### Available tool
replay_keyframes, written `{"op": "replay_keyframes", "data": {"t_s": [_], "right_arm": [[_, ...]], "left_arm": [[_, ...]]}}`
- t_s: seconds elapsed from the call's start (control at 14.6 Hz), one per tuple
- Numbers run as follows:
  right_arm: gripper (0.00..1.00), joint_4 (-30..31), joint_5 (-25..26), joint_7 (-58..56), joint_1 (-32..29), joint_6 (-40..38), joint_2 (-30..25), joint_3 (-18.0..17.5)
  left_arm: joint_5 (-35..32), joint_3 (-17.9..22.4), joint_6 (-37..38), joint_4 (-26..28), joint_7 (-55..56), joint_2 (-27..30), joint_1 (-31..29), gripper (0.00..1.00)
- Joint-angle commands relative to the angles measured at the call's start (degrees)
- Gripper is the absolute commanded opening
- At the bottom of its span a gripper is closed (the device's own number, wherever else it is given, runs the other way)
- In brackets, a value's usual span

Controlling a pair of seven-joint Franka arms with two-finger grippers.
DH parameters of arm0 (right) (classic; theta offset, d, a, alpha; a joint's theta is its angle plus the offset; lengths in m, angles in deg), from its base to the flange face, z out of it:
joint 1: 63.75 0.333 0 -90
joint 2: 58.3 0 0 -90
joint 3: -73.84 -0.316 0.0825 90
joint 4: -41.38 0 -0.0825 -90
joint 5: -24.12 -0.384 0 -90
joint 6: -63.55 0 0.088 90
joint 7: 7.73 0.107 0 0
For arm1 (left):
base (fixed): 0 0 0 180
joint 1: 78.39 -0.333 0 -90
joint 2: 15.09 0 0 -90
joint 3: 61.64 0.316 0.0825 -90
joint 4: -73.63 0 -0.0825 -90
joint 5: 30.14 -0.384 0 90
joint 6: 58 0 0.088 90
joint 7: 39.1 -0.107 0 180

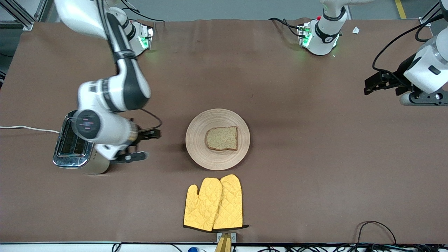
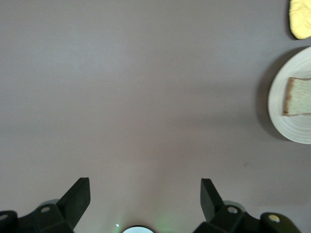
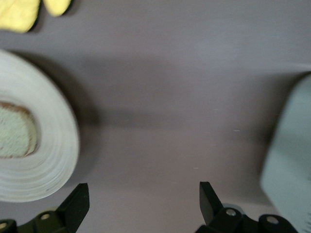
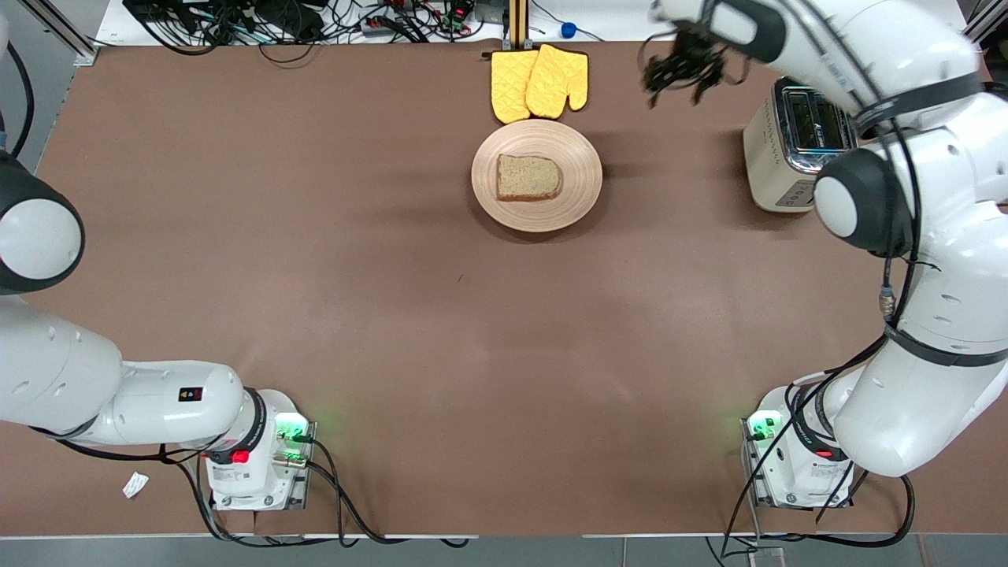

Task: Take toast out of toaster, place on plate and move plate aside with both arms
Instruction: 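Retract the right gripper while the left gripper reaches toward the plate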

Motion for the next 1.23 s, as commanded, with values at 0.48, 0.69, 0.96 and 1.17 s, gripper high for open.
{"op": "replay_keyframes", "data": {"t_s": [0.48, 0.69, 0.96, 1.17], "right_arm": [[1.00, 1.2, 1.1, -10.2, -12.2, -3.1, -7.4, 7.5], [1.00, 1.2, 1.7, -10.9, -12.8, -3.9, -10.3, 8.4], [1.00, 1.0, 6.7, -11.2, -12.8, -5.7, -15.8, 8.9], [1.00, -4.4, 7.7, -11.1, -13.1, -12.5, -17.2, 8.8]], "left_arm": [[20.0, 0.0, -13.8, 3.9, -14.0, -15.1, -0.2, 1.00], [30.3, -0.4, -22.9, 11.2, -22.8, -18.1, -0.1, 1.00], [43.4, -2.8, -34.2, 18.8, -32.9, -23.1, 1.8, 0.90], [50.7, -5.2, -35.7, 18.8, -39.2, -29.0, 2.0, 0.78]]}}
